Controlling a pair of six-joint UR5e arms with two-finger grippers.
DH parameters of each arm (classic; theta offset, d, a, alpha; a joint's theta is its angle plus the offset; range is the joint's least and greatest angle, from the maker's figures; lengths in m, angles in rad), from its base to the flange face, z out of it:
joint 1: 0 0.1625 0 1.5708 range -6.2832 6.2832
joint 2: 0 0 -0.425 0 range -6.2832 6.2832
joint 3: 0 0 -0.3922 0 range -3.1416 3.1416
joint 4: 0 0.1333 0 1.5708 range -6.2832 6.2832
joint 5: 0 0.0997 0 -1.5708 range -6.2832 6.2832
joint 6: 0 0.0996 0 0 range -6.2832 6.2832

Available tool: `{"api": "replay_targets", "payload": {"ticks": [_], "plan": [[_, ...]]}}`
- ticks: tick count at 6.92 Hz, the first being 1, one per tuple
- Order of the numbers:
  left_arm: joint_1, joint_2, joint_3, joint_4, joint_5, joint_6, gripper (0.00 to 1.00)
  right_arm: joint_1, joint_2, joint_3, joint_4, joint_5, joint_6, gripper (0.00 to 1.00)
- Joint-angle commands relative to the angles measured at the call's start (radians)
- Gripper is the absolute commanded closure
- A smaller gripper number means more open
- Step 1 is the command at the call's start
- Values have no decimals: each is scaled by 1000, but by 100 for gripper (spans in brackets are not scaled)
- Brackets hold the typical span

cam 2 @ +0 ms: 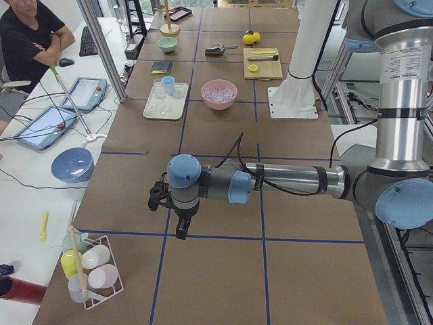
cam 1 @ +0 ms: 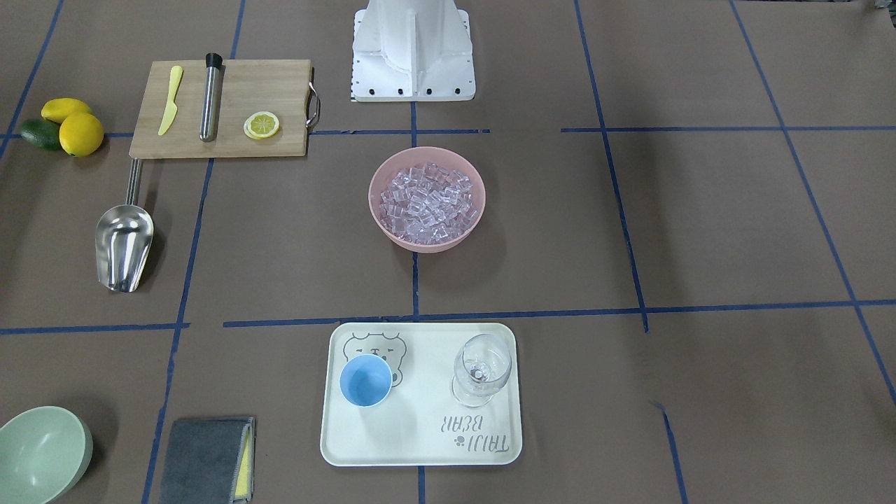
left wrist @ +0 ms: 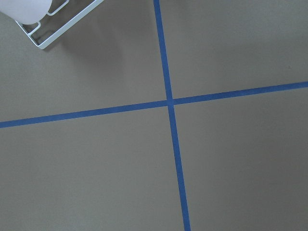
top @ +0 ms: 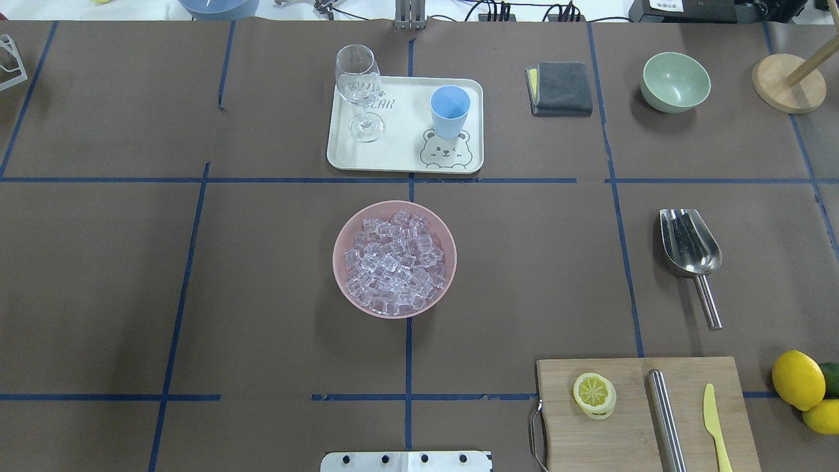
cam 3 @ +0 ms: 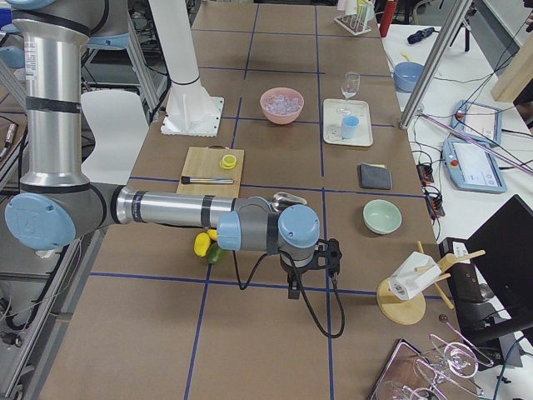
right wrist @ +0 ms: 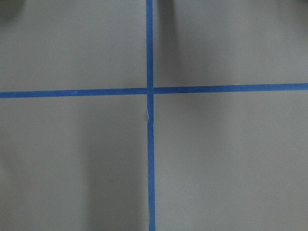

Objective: Put ice in cup with scoop

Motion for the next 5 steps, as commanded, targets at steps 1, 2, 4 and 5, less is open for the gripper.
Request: {"api": "replay_targets", "payload": {"ticks": [1, 2, 4, 5], "plan": [[-1, 1, -10, -2, -1, 3, 0, 2, -3, 2, 5, 0, 0, 0], [1, -2, -27, -5, -8, 0, 0, 2, -2, 2, 5, 4, 3, 0], [2, -4, -81, -133, -12, 6, 0, 1, 5, 14, 7, 4, 15, 0], [2, -4, -73, -253, -62, 2, 0, -5, 14, 34, 31, 6, 21, 0]]}}
